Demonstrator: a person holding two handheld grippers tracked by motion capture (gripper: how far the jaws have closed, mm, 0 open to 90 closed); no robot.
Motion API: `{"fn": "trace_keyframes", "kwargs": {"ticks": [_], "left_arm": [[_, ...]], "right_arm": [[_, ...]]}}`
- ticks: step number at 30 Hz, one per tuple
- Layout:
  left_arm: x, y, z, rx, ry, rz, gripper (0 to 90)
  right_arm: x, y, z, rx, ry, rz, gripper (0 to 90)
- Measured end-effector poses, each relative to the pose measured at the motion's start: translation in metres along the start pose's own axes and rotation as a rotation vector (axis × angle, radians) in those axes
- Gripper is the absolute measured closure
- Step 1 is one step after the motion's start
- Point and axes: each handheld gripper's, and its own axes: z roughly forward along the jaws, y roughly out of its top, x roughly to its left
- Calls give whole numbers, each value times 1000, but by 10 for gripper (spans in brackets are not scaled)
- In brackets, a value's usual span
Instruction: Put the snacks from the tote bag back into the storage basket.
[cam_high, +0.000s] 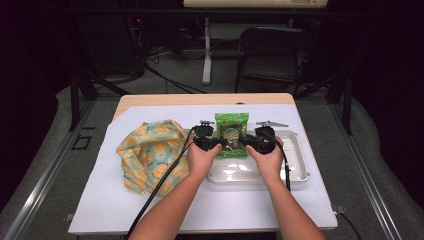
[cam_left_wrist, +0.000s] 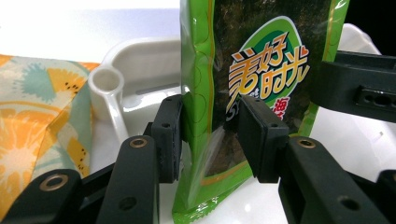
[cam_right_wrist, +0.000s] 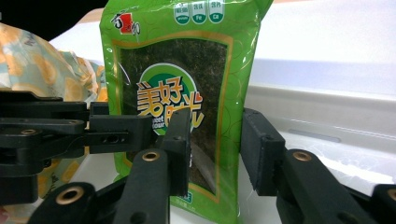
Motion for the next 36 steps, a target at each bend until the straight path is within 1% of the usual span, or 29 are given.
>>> {"fn": "trace_keyframes", "kwargs": {"ticks": [3, 6, 8, 10, 12, 13, 15, 17, 21, 22, 24, 25, 28, 30, 31, 34, 36], "left_arm": [[2, 0, 2, 13, 0, -7, 607], [3, 0, 3, 18, 3, -9, 603], [4, 0, 3, 22, 12, -13, 601], [5, 1, 3, 25, 11, -19, 602], [5, 1, 3, 26, 8, -20, 603], [5, 1, 3, 26, 8, -21, 603], [5, 2, 4, 27, 5, -27, 601], [5, 2, 6, 31, 4, -30, 593], [4, 1, 8, 42, 3, -22, 576], [4, 1, 9, 44, 1, -22, 574], [3, 1, 9, 50, -2, -22, 566], [3, 1, 9, 48, -3, -24, 557], [2, 1, 10, 47, 0, -18, 543], [2, 1, 10, 47, -6, -19, 537], [2, 1, 10, 47, -7, -18, 536], [2, 1, 9, 52, -9, -16, 529], [2, 1, 9, 53, -15, -14, 517]], "right_arm": [[0, -1, 5, 4, -1, -2, 629], [-1, -1, 7, 3, 5, 9, 631], [-1, 0, 10, 10, 5, 9, 631], [0, 0, 12, 16, 0, 7, 622], [1, -1, 14, 19, -17, -12, 615], [2, -1, 15, 17, -26, -12, 611], [0, -1, 15, 26, -17, -9, 592], [0, -2, 16, 28, -25, -10, 589], [-1, -3, 17, 47, -38, -18, 584], [-2, -3, 18, 49, -35, -19, 581], [-4, -3, 19, 55, -37, -15, 572], [-4, -4, 20, 69, -40, -11, 562], [-5, -5, 24, 87, -49, -29, 544], [-3, -6, 24, 79, -54, -33, 543], [-3, -5, 24, 83, -54, -38, 543], [-5, -6, 25, 78, -55, -33, 543], [-6, -5, 24, 82, -45, -24, 544]]}}
